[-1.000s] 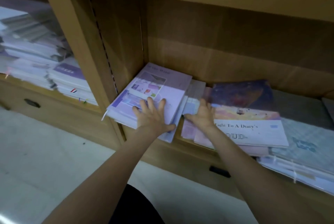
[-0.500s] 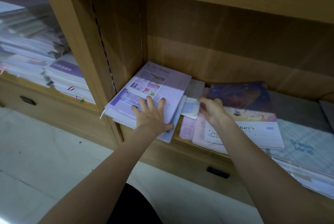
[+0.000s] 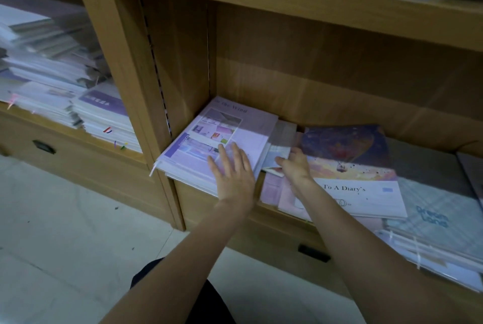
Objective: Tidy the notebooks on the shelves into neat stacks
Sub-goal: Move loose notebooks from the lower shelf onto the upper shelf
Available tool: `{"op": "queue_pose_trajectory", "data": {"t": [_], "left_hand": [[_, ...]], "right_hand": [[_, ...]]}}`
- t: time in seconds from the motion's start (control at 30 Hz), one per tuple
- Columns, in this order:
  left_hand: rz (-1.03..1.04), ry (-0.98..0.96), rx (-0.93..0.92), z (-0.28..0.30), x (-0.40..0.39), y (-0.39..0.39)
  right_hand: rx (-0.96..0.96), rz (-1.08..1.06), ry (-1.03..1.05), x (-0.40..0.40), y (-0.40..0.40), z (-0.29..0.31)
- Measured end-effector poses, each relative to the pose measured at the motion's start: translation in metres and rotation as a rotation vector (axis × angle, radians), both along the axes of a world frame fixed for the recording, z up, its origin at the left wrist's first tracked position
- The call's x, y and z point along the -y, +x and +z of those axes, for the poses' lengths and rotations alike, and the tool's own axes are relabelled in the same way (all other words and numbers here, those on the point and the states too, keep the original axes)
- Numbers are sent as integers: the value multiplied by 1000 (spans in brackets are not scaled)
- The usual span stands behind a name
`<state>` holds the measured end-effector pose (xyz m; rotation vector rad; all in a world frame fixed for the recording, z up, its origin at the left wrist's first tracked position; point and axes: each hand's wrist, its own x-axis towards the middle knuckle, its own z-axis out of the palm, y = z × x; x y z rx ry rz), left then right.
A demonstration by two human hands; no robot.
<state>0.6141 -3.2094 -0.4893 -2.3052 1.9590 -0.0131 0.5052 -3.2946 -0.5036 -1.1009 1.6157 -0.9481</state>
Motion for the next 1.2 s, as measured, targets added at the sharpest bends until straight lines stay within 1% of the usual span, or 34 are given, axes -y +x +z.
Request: {"op": "queue_pose_trajectory", "data": {"t": [0.07,0.1,0.17,0.2,0.3,0.4,0.5,0.57,0.67,0.73,0.77,0.8,0.83,0.9,0.93,1.0,1.03,1.07,1.13,1.2], "left_hand": [[-85,-51,-90,22,5,8],[-105,-69,-163,38,10,15],[-106,-114,-372,75,22,32],[-103,-170,-468,93,27,43],[-5,-335,-642,137,30,82],[145,-393,-790,145,22,125],[168,-423,-894,136,16,145],[145,-411,-874,136,14,145],[90,-360,-810,138,12,128],[45,-315,-773,131,10,107],[0,-288,-772,125,10,94],[-59,-242,-776,119,11,77],[-134,-167,-763,112,11,60],[-254,50,-676,96,9,26],[-286,137,-635,85,8,15],[-278,211,-556,64,6,6],[-259,226,-485,55,3,9],[-241,255,-404,48,-1,14],[-225,280,-286,35,-10,25],[-229,244,-171,22,-17,31]], "right_hand": [[117,-6,-32,-4,0,8],[152,3,-66,-4,0,15],[151,27,-142,-3,5,38],[135,47,-177,-4,10,52],[61,93,-259,-11,21,79],[-51,101,-289,-30,14,85],[-56,66,-262,-51,0,87],[-64,40,-309,-58,-12,97],[-61,-104,-409,-55,-42,127],[-69,-185,-424,-49,-77,137],[-139,-202,-387,-48,-97,134],[-260,-215,-307,-47,-118,128],[-389,-202,-182,-49,-139,119],[-600,-153,76,-57,-169,98],[-661,-108,148,-62,-177,91],[-730,-4,142,-70,-180,85],[-743,48,118,-70,-178,82],[-716,76,93,-70,-175,79],[-629,60,53,-69,-170,73],[-604,4,25,-68,-166,69]]}}
